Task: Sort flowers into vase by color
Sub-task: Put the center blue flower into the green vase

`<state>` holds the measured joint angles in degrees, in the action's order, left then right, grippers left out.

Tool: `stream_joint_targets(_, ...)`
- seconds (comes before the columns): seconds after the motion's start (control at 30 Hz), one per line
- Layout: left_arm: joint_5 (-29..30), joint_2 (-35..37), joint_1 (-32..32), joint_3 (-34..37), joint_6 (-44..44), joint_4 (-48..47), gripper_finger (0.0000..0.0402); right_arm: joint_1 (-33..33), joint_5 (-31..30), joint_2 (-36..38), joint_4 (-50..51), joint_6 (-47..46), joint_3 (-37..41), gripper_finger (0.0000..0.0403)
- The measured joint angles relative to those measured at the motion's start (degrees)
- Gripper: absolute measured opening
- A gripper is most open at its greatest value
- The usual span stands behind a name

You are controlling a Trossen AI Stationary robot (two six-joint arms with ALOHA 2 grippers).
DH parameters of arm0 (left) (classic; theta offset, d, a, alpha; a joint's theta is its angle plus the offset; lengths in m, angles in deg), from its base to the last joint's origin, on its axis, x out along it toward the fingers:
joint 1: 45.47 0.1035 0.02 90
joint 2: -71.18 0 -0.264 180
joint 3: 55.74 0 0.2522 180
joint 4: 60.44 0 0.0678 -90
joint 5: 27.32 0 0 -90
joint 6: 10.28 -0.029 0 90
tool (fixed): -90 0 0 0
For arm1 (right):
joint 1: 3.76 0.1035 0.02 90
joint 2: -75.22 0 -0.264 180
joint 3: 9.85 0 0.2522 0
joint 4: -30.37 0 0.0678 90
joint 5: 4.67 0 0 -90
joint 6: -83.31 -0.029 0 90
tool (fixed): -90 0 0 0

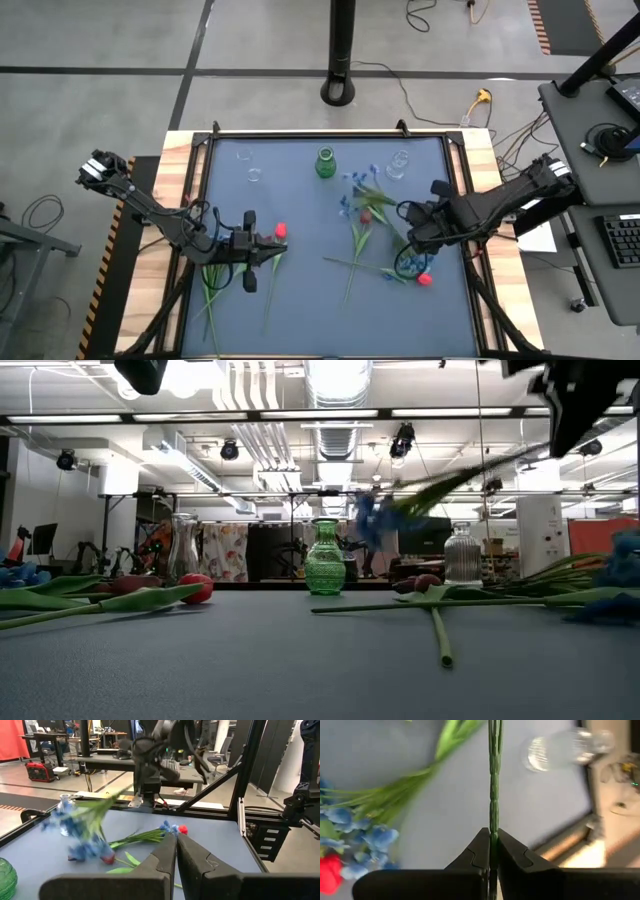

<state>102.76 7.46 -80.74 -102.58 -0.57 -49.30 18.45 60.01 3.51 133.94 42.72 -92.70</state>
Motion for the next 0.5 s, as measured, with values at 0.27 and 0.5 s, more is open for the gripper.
stream_joint_targets(0.27,0.0,0.0,0.0,0.0,0.0,0.2,0.0,1.4,0.2,-4.6,-0.7,2.6,-8.6,0.0012)
stream_joint_targets(0.5,-0.1,0.1,0.0,0.0,0.0,1.5,0.0,3.5,-6.3,-3.7,-12.5,4.5,-12.4,0.0012)
